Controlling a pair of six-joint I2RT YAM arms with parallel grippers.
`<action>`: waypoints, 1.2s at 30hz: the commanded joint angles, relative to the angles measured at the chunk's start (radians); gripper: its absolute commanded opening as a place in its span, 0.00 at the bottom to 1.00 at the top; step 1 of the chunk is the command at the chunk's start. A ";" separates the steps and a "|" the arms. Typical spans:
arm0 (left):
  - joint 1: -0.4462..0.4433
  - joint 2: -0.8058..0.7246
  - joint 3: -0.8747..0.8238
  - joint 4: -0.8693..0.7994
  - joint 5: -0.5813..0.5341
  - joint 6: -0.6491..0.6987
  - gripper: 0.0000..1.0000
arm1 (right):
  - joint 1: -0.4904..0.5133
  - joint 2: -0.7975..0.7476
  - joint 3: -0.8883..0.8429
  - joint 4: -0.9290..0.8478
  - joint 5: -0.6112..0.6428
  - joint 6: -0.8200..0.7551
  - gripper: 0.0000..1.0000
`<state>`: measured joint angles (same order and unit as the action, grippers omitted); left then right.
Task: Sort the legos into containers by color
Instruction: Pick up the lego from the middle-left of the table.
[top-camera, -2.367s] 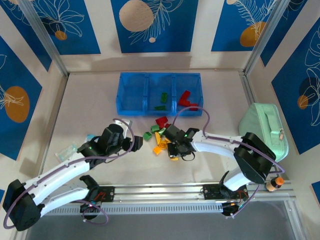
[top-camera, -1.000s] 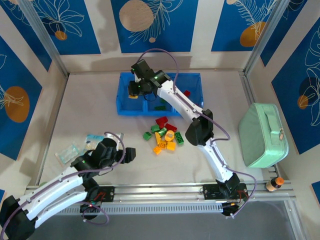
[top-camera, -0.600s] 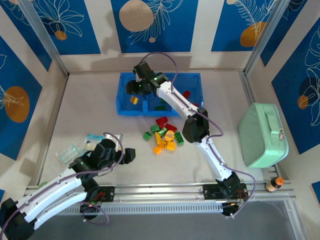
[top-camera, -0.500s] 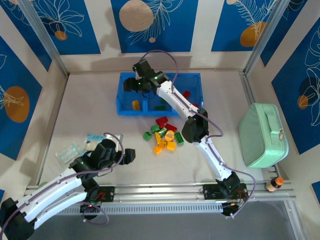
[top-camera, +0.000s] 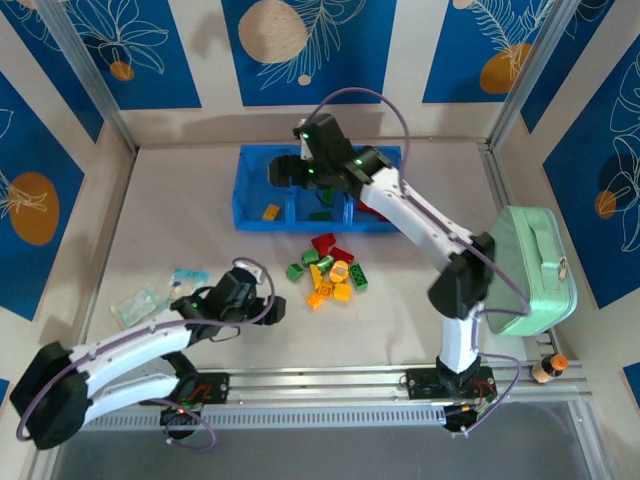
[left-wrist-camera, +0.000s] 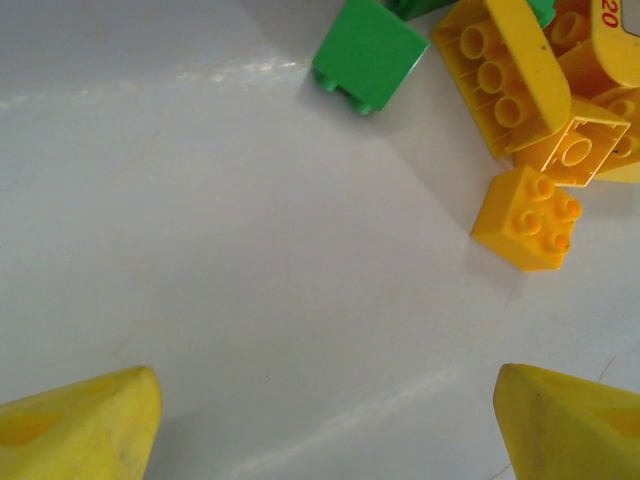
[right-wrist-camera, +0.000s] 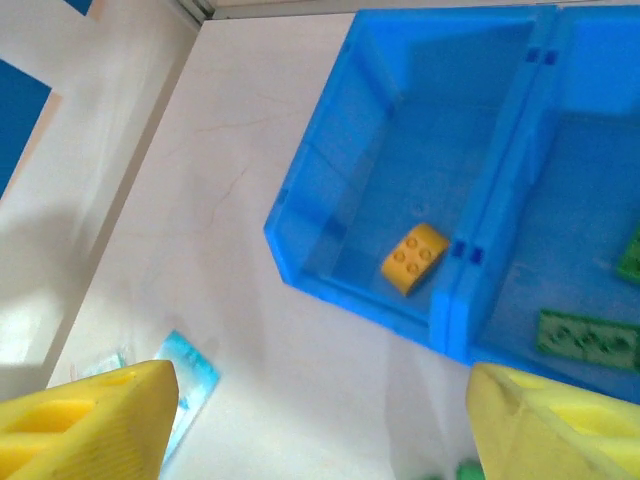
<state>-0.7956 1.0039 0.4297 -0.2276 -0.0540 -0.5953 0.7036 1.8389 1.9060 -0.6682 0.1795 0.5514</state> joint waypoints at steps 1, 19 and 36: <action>-0.027 0.085 0.066 0.106 0.033 0.035 0.85 | -0.024 -0.132 -0.221 0.120 0.042 0.005 0.76; -0.182 0.606 0.438 -0.010 -0.038 0.180 0.64 | -0.254 -0.757 -1.084 0.189 0.028 0.129 0.71; -0.224 0.708 0.509 -0.104 -0.106 0.191 0.33 | -0.340 -0.894 -1.219 0.210 -0.023 0.159 0.64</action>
<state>-1.0012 1.7039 0.9230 -0.2817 -0.1417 -0.4030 0.3660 0.9577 0.7025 -0.4789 0.1825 0.6903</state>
